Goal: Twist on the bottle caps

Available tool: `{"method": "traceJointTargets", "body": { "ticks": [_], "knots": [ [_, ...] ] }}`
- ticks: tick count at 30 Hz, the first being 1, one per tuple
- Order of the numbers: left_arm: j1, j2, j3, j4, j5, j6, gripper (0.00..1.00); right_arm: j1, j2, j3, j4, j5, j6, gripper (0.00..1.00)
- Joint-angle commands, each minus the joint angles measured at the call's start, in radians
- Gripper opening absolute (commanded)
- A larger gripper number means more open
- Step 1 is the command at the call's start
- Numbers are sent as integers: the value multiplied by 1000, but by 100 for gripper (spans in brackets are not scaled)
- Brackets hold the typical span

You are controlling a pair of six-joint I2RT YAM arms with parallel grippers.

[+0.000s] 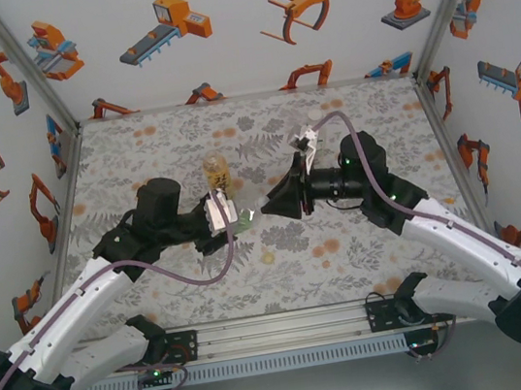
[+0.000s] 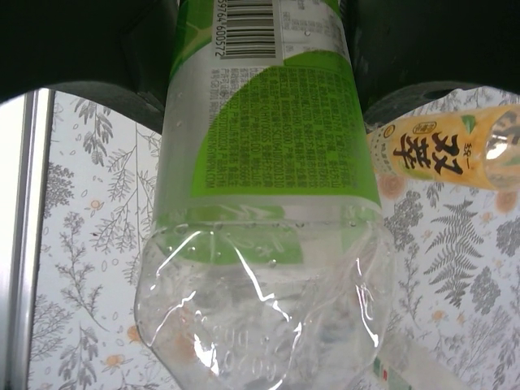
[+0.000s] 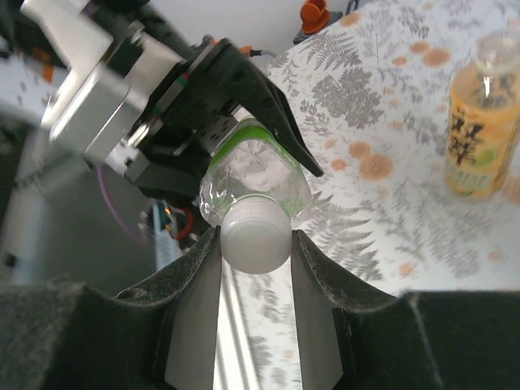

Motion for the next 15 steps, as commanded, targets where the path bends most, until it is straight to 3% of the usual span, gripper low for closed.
{"method": "traceJointTargets", "body": {
  "ticks": [1,7,15],
  "knots": [
    [-7,-1,7,26,8,15,0,18,24,-8,71,177,376,0],
    [-6,14,10,29,8,12,0,20,105,27,-2,214,787,0],
    [-6,14,11,30,7,11,0,50,113,136,-132,226,701,3]
  ]
}}
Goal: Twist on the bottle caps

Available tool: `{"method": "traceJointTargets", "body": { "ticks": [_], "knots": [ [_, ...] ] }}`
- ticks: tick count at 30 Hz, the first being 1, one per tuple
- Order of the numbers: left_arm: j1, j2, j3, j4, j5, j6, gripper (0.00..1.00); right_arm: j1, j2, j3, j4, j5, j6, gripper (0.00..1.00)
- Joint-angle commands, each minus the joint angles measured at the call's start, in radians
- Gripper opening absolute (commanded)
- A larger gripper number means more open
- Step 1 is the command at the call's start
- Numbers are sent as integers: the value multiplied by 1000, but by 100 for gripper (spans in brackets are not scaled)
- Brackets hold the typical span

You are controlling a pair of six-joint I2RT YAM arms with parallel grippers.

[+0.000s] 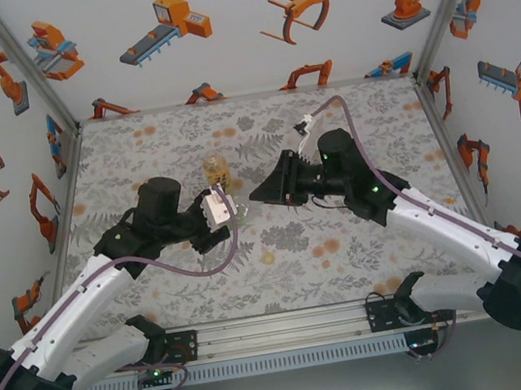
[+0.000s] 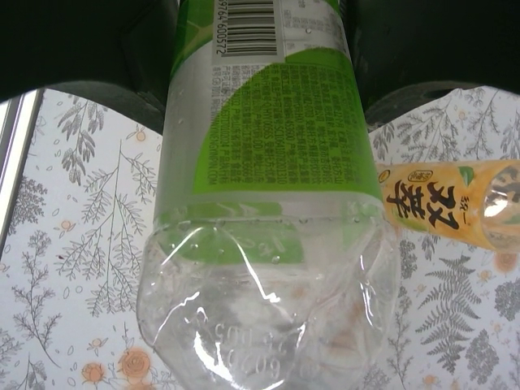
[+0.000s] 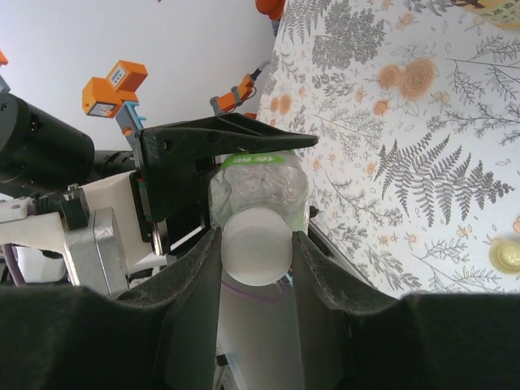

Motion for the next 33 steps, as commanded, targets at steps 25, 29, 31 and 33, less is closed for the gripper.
{"method": "traceJointTargets", "body": {
  "ticks": [25,29,31,33],
  "knots": [
    [-30,-17,6,59,135,41,0,25,-158,62,-51,50,-471,64],
    [-29,-18,4,56,156,47,0,26,-233,-7,31,-13,-705,63],
    [-29,-19,6,52,168,50,0,26,-262,-38,44,-71,-861,64],
    [-29,-19,6,45,178,54,0,25,-274,-43,21,-120,-993,64]
  ]
}}
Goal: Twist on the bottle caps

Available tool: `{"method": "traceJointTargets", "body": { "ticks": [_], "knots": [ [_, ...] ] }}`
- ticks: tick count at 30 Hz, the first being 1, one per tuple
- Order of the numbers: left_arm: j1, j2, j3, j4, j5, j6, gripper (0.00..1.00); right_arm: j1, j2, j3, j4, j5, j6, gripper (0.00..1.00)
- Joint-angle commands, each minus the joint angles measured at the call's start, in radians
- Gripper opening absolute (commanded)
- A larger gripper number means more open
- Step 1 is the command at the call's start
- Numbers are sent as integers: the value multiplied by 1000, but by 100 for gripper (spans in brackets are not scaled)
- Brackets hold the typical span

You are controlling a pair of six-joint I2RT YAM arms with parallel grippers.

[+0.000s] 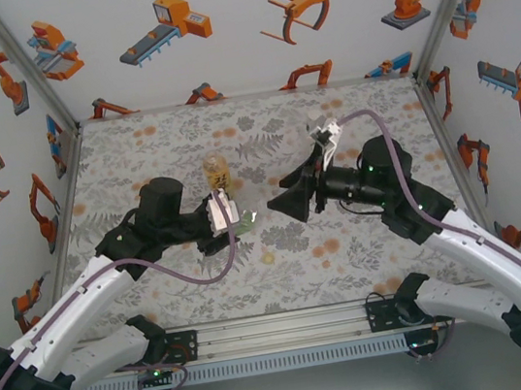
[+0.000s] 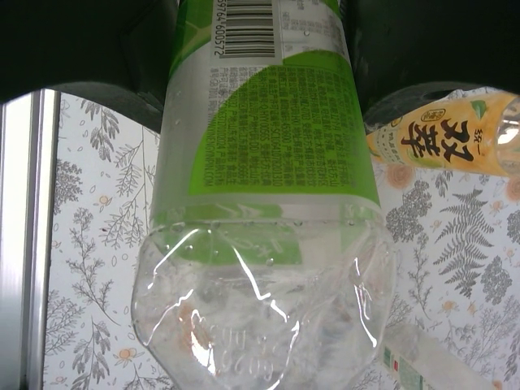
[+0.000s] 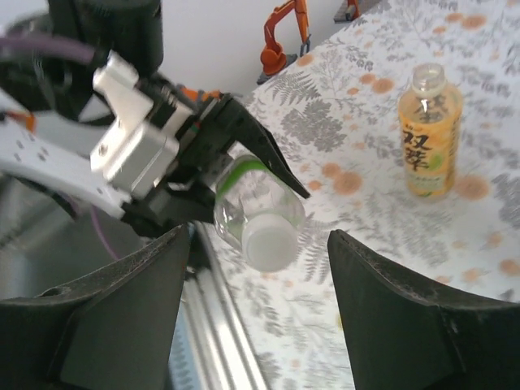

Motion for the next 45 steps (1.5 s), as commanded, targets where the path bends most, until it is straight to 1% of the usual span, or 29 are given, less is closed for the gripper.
{"method": "traceJointTargets", "body": {
  "ticks": [1,5,7,12,14,22,34,39,41,45],
  "knots": [
    [-4,-16,6,3,53,29,0,6,-12,-9,-1,-115,-358,64],
    [-5,-13,13,-12,59,32,0,6,17,61,-120,-254,-581,64],
    [-6,-14,13,-11,64,33,0,6,31,85,-167,-303,-682,64],
    [-7,-9,16,-15,71,32,0,6,74,123,-257,-333,-928,60],
    [-6,-9,16,-17,72,33,0,6,94,132,-258,-336,-967,59],
    [-6,-11,16,-19,70,33,0,6,147,145,-231,-388,-992,52],
    [-6,-10,21,-24,74,34,0,7,143,128,-209,-382,-993,39],
    [-8,-14,19,-24,73,35,0,7,141,125,-210,-368,-990,31],
    [-8,-15,19,-24,72,35,0,7,144,126,-215,-367,-982,26],
    [-8,-17,18,-24,68,35,0,7,147,119,-178,-368,-904,17]
  ]
}}
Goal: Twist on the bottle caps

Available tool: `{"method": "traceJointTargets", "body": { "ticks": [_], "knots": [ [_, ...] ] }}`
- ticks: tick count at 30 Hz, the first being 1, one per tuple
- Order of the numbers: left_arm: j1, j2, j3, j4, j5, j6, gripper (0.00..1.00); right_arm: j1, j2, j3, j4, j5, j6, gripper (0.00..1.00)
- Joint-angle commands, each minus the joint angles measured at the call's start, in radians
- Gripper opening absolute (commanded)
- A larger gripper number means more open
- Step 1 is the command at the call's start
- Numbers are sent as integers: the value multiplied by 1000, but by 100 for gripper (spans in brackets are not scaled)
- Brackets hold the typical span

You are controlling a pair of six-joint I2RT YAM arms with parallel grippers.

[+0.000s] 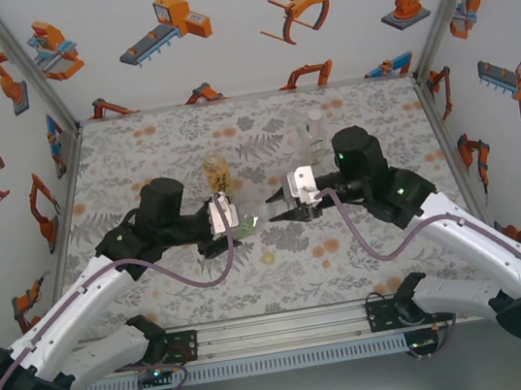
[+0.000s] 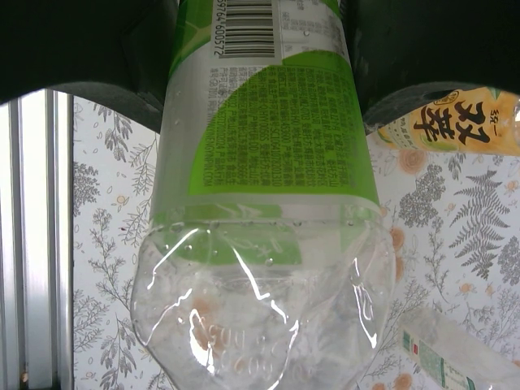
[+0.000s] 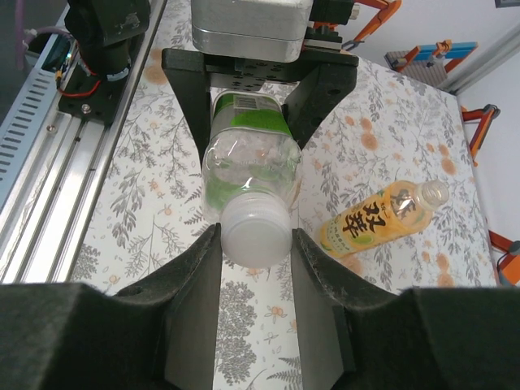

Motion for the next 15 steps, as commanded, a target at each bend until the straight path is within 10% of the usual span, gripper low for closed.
{"method": "traceJointTargets", "body": {
  "ticks": [1,15],
  "knots": [
    [-6,-18,18,-8,16,17,0,7,-9,-5,71,-22,82,15],
    [-6,-21,10,18,-24,6,0,15,-42,-178,456,160,798,0]
  ]
}}
